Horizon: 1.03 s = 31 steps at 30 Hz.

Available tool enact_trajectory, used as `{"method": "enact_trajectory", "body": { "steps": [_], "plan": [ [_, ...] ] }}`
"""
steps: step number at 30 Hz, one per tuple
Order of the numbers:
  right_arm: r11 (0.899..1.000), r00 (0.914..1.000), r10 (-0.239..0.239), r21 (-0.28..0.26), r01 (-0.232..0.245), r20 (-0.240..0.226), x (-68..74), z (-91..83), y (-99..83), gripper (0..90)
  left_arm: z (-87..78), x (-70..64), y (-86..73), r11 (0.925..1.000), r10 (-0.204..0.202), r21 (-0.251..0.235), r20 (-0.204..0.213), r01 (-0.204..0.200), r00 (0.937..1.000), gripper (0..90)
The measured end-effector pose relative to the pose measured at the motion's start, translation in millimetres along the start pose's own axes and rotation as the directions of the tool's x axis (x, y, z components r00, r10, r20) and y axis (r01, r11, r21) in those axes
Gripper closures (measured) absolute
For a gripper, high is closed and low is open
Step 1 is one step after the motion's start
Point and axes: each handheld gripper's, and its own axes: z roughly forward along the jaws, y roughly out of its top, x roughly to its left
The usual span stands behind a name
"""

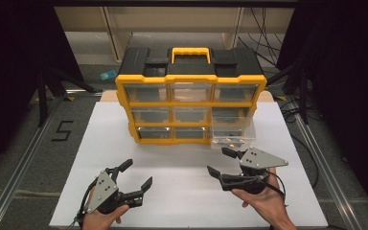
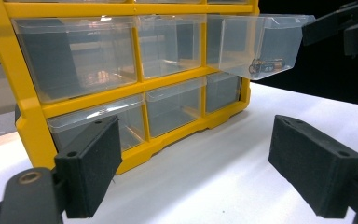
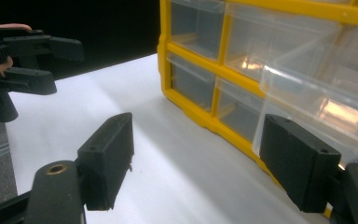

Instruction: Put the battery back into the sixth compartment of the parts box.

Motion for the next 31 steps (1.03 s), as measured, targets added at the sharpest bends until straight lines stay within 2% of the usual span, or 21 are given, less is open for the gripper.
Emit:
{"method": "enact_trajectory", "body": {
  "steps": [5, 8, 9, 17, 18, 21, 24, 31],
  "plan": [
    [1.000, 0.9995, 0.018, -0.005, -0.018, 0.025, -4.9, -3.2, -11.0, 24.3, -0.1, -0.3, 0.1, 1.0000, 0.001, 0.000, 0.001, -0.001, 1.0000, 16.5],
    [0.999, 0.9987, 0.043, -0.011, -0.043, 0.028, -5.9, -4.3, -18.5, 24.1, 1.1, -0.1, -0.5, 0.9999, -0.005, -0.015, 0.008, 0.005, 1.0000, 16.5],
    [0.999, 0.9984, 0.052, -0.007, -0.052, 0.022, -6.3, -5.0, -20.6, 23.9, -0.2, -0.1, 0.1, 1.0000, 0.000, 0.001, 0.001, 0.000, 1.0000, 16.5],
    [0.996, 0.9955, 0.093, -0.020, -0.092, 0.022, -8.4, -9.3, -32.3, 21.8, -0.1, -0.3, 0.1, 1.0000, 0.002, 0.000, 0.002, -0.002, 1.0000, 16.5],
    [0.996, 0.9959, 0.088, -0.004, -0.088, 0.021, -8.8, -10.8, -32.5, 21.7, -0.1, -0.3, 0.1, 1.0000, 0.001, 0.001, 0.002, -0.001, 1.0000, 16.5],
    [0.996, 0.9958, 0.085, -0.009, -0.085, 0.033, -8.6, -11.0, -34.8, 21.6, -0.1, -0.3, 0.1, 1.0000, 0.002, 0.000, 0.002, -0.002, 1.0000, 16.5],
    [0.996, 0.9958, 0.089, -0.012, -0.089, 0.020, -8.4, -10.0, -35.8, 21.3, 0.0, -0.3, 0.1, 1.0000, 0.002, 0.001, 0.002, -0.002, 1.0000, 16.5],
    [0.996, 0.9958, 0.087, -0.002, -0.087, 0.028, -8.2, -10.3, -36.6, 21.0, 0.1, -0.2, 0.0, 1.0000, 0.003, 0.001, 0.003, -0.003, 1.0000, 16.5]
  ]
}}
